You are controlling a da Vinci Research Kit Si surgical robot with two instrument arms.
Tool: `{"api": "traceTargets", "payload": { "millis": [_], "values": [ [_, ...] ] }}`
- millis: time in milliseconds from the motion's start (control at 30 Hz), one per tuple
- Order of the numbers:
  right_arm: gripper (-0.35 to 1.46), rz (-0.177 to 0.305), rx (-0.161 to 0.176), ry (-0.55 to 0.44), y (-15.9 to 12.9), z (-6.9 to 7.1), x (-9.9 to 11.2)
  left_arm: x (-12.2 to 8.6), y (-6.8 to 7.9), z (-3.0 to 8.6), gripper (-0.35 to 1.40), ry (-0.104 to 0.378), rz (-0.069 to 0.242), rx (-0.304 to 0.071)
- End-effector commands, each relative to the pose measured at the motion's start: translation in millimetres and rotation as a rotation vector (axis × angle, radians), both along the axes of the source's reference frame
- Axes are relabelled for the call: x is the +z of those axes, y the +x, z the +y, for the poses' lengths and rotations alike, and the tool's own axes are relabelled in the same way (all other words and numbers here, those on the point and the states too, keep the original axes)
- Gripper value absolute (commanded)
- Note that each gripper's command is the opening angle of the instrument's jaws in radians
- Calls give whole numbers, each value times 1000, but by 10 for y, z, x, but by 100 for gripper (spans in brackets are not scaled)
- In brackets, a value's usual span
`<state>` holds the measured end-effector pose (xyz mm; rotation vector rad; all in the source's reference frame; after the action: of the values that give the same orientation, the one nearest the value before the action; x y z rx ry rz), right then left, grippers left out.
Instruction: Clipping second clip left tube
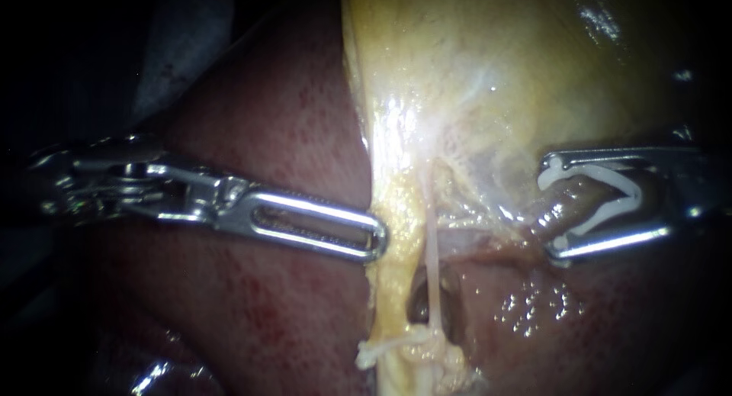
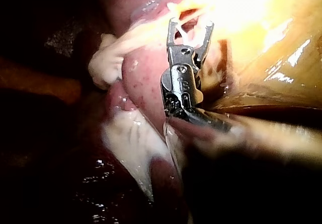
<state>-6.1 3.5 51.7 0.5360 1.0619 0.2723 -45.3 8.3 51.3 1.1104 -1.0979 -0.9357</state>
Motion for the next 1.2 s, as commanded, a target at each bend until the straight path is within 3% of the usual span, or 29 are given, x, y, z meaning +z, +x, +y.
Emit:
{"api": "traceTargets", "payload": {
  "millis": [33,467,833,1033,1200],
  "values": [
    [56,0,0,0,0,0,0,0,0,0,-35,0,0,1],
    [56,0,0,-2,2,-3,2,-20,15,-5,-35,7,-9,9],
    [56,18,-18,1,15,-16,15,-39,31,-4,-35,12,-8,0],
    [55,14,-64,16,37,-40,35,-39,30,-4,-35,11,-7,-1],
    [54,10,-98,51,66,-69,66,-40,30,-4,-35,11,-7,-1]
  ]
}}
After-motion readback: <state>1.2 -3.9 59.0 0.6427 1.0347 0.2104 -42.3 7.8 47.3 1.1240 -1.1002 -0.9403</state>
